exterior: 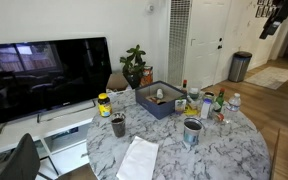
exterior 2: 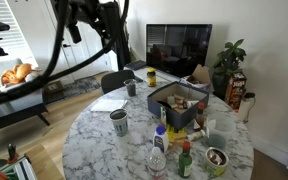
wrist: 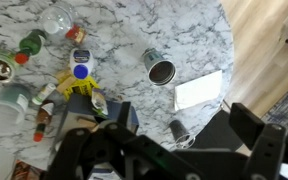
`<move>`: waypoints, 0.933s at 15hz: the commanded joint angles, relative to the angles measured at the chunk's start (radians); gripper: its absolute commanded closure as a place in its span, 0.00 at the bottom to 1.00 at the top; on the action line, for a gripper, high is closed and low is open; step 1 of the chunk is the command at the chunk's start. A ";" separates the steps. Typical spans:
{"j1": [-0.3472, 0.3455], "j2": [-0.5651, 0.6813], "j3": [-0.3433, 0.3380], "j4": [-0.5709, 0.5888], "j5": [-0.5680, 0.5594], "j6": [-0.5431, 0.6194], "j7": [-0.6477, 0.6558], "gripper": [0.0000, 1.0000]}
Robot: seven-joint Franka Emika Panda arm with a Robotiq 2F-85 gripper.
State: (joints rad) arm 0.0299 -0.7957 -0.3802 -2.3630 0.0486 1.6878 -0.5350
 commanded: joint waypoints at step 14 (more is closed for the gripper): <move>0.219 0.521 0.476 0.035 0.004 0.165 0.004 0.00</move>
State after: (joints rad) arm 0.2598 -0.2743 0.0859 -2.3295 0.0499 1.8538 -0.5295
